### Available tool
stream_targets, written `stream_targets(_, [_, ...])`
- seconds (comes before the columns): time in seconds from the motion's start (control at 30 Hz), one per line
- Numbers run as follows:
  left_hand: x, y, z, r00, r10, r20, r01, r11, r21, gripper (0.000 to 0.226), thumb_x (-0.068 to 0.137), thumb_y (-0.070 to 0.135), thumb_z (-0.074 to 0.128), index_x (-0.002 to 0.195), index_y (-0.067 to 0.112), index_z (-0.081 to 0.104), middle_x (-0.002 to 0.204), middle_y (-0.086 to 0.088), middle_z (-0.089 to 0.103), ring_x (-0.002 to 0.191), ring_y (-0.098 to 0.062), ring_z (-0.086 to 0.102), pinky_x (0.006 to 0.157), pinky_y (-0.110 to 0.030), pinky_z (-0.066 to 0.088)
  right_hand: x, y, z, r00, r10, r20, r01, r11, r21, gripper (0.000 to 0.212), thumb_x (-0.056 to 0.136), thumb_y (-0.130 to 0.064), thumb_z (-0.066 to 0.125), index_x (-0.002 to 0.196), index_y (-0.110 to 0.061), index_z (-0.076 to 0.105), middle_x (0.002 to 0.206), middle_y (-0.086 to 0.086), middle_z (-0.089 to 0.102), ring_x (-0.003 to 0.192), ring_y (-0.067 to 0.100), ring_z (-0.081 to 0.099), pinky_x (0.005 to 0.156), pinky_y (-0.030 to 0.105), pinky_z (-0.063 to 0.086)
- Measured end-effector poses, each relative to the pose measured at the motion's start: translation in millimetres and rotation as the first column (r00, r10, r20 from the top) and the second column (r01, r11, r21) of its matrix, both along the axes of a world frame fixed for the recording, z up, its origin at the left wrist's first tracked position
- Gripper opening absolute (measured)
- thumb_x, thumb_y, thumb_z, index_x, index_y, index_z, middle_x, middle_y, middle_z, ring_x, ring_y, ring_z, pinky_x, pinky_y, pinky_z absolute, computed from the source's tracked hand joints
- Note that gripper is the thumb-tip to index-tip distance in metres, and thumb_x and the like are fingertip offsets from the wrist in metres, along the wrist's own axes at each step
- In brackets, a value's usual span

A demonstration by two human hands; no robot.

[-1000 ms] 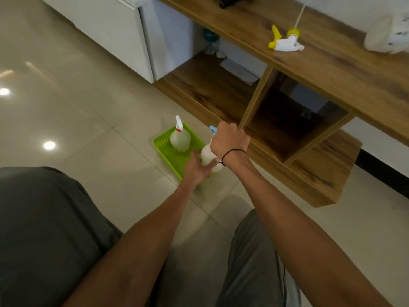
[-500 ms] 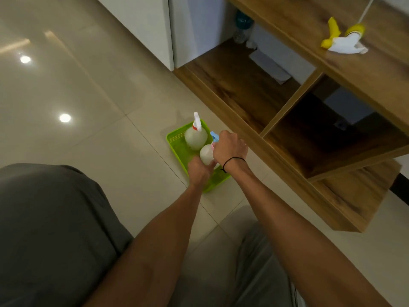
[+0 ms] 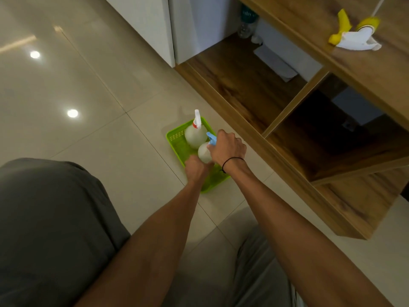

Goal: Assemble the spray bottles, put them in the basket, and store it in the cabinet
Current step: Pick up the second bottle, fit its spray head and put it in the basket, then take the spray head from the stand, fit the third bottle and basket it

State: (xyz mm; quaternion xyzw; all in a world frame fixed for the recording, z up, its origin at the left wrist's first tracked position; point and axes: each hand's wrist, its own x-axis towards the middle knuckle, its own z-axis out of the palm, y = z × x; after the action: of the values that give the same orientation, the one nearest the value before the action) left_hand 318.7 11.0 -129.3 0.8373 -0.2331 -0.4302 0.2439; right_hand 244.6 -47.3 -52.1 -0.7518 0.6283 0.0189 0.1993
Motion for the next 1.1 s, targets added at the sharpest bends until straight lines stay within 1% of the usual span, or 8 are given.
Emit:
stream_targets(0.13, [3.0,4.1,15.6,1.0,0.006,0.024,-0.008,0.995,0.096,0.049,0.079,0.029,0.083,0.117,0.001,0.068,0.114,-0.017,0.076,0.106,-0.036,0.075,0.084,-0.041,0.062,-3.9,1.4,6.7,1.0,0.001,0.004,-0.001,1.0,-0.01,0.053,0.088,-0.055,0.076,0.118,-0.014,0.06,0.12,0.012,0.071,0.113,0.037,0.068,0.081,0.04,0.046])
stream_targets(0.3, [7.9,0.7,48.6,0.998,0.013,0.067,-0.019,0.996,0.092,0.048,0.075,0.047,0.071,0.104,0.01,0.074,0.087,-0.003,0.081,0.089,-0.024,0.079,0.089,-0.04,0.064,-10.3,4.7,20.0,0.999,-0.029,0.038,0.032,0.997,-0.07,0.057,0.091,-0.065,0.064,0.112,-0.013,0.058,0.112,0.012,0.073,0.106,0.037,0.071,0.077,0.04,0.046])
stream_targets(0.4, [12.8,-5.5,74.8,0.992,0.102,0.076,-0.105,0.994,0.038,0.05,0.069,0.052,0.061,0.096,0.013,0.076,0.075,0.003,0.08,0.086,-0.02,0.079,0.092,-0.037,0.062,-17.2,6.1,32.4,0.996,-0.054,0.064,0.062,0.991,-0.122,0.059,0.094,-0.069,0.055,0.114,-0.013,0.06,0.113,0.013,0.074,0.107,0.038,0.071,0.074,0.04,0.042])
stream_targets(0.5, [16.2,-8.3,95.8,0.993,0.103,0.051,-0.099,0.992,-0.078,0.037,0.07,0.041,0.061,0.088,0.012,0.077,0.072,0.001,0.08,0.084,-0.023,0.079,0.093,-0.037,0.061,-25.4,7.7,49.2,0.992,-0.076,0.103,0.091,0.985,-0.147,0.056,0.096,-0.065,0.054,0.114,-0.012,0.063,0.112,0.013,0.074,0.107,0.038,0.071,0.073,0.039,0.042])
stream_targets(0.63, [7.4,-14.7,124.9,0.991,0.019,0.133,0.016,0.967,-0.254,0.023,0.072,0.028,0.064,0.079,0.012,0.078,0.073,-0.005,0.077,0.08,-0.027,0.076,0.077,-0.033,0.061,-38.5,11.0,75.8,0.982,-0.097,0.162,0.133,0.964,-0.23,0.042,0.1,-0.052,0.056,0.107,-0.011,0.066,0.108,0.015,0.073,0.102,0.041,0.071,0.07,0.038,0.042])
stream_targets(0.83, [-33.9,-30.2,174.7,0.976,-0.112,0.185,0.194,0.832,-0.52,0.018,0.075,0.035,0.068,0.061,0.025,0.073,0.054,0.011,0.07,0.062,-0.01,0.071,0.062,-0.025,0.053,-69.4,16.6,132.2,0.95,-0.153,0.271,0.243,0.907,-0.343,0.032,0.101,-0.048,0.051,0.094,-0.018,0.06,0.094,0.009,0.072,0.092,0.04,0.07,0.077,0.046,0.057])
stream_targets(1.0, [-70.7,-49.2,220.8,0.931,-0.23,0.283,0.361,0.689,-0.628,0.016,0.076,0.029,0.068,0.079,0.019,0.08,0.063,0.008,0.073,0.068,-0.013,0.073,0.069,-0.029,0.059,-113.2,16.4,175.3,0.933,-0.186,0.307,0.315,0.835,-0.451,0.03,0.102,-0.045,0.05,0.092,-0.019,0.061,0.091,0.009,0.072,0.087,0.038,0.07,0.072,0.045,0.059])
stream_targets(1.1, [-97.6,-59.3,247.2,0.888,-0.278,0.368,0.459,0.606,-0.65,0.009,0.079,0.029,0.073,0.079,0.024,0.08,0.062,0.014,0.07,0.067,-0.004,0.07,0.068,-0.023,0.055,-145.4,17.1,195.0,0.922,-0.227,0.314,0.363,0.791,-0.493,0.031,0.103,-0.045,0.049,0.092,-0.018,0.06,0.089,0.009,0.072,0.085,0.038,0.07,0.07,0.045,0.058])
